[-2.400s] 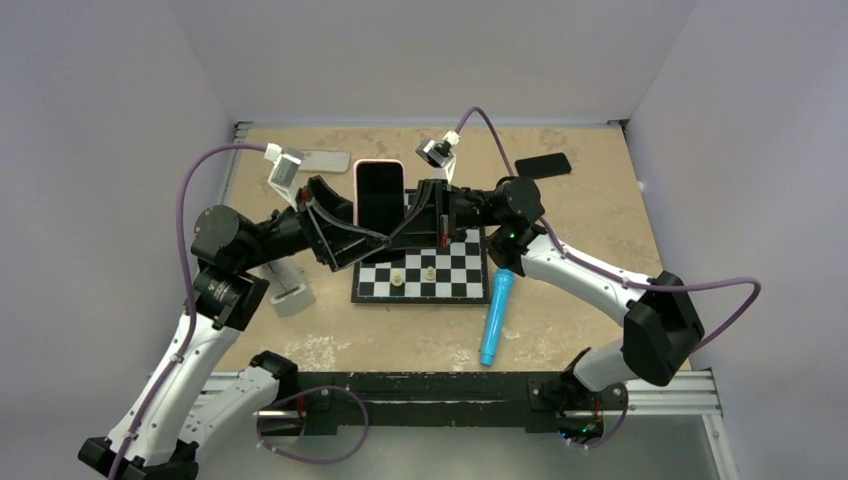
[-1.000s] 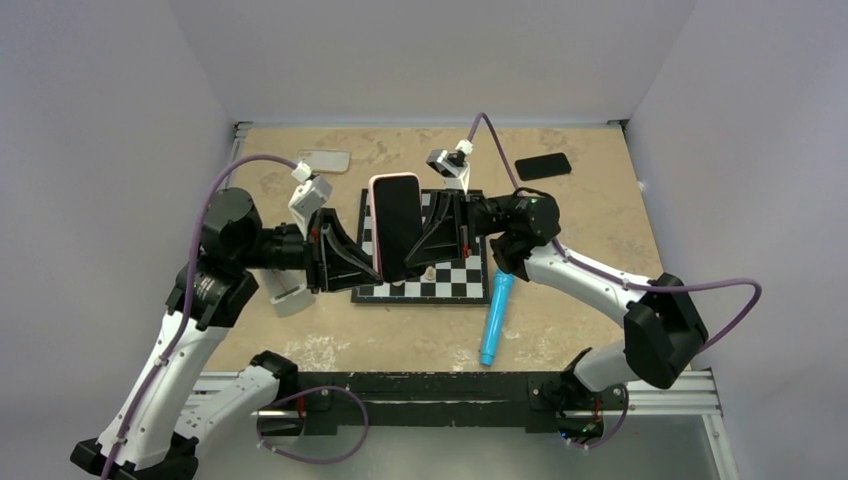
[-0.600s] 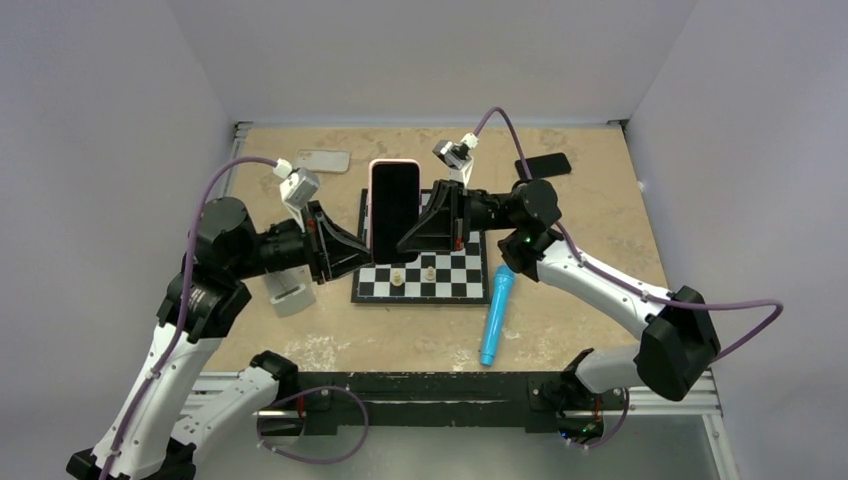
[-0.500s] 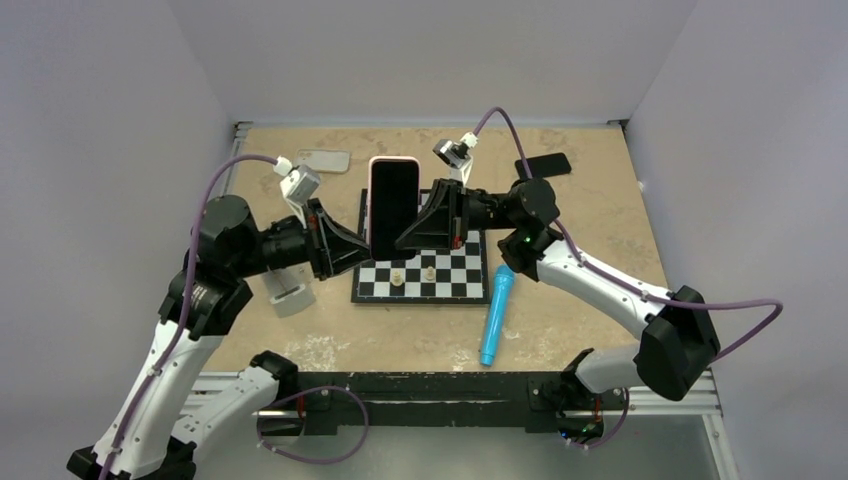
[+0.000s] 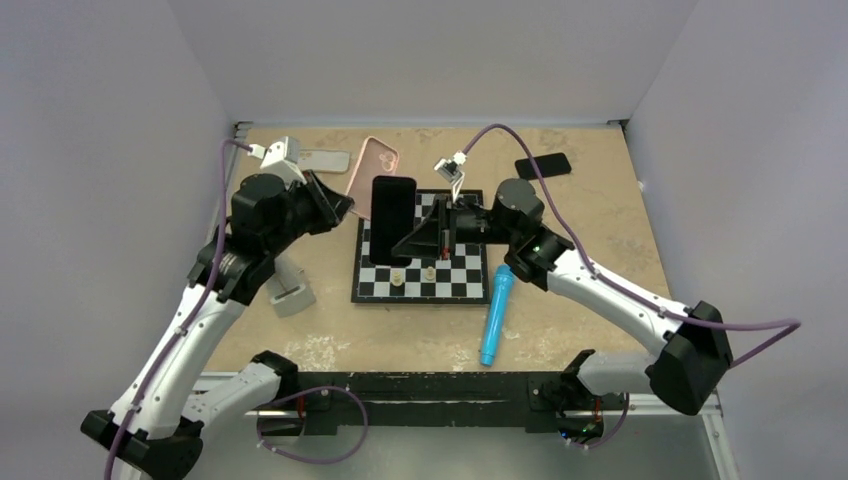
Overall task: Take the phone out of the phone case
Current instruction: Remove the phone case from the phone, then place the phone case at the center of the board.
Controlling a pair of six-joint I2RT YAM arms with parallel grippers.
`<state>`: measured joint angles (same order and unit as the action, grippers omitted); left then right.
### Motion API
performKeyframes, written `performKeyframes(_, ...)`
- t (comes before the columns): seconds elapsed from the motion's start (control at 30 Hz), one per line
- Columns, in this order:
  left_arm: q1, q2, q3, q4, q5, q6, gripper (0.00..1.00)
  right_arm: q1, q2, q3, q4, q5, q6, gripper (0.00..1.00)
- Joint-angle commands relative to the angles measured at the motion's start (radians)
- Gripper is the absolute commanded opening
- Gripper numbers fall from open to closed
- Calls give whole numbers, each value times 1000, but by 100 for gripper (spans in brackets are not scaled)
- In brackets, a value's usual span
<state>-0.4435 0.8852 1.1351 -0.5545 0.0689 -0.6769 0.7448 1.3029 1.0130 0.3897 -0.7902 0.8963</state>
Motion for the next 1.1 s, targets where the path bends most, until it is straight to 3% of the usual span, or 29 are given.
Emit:
performKeyframes(0.0, 24, 64, 5, 100, -281, -112, 0, 10, -133, -28, -106, 55, -118, 0)
performKeyframes(0.13, 35, 108, -29, 145, -393, -204, 0, -47, -209, -62, -176, 79, -148, 0)
performKeyframes(0.3, 80, 199, -36, 133, -544, -488, 0, -186, -300, -134, -205, 113, -154, 0)
performKeyframes(0.47, 161, 431, 137, 0, -528, -748, 0, -256, -356, -134, -302, 119, -199, 0)
performKeyframes(0.7, 211, 662, 271, -184, -709, -1126, 0, -306, -388, -128, -361, 111, -223, 0)
performKeyframes(0.9, 222, 755, 326, -230, -745, -1301, 0, -330, -414, -136, -384, 101, -223, 0)
performKeyframes(1.07, 237, 827, 354, -279, -736, -1362, 0, -353, -428, -133, -388, 93, -238, 0)
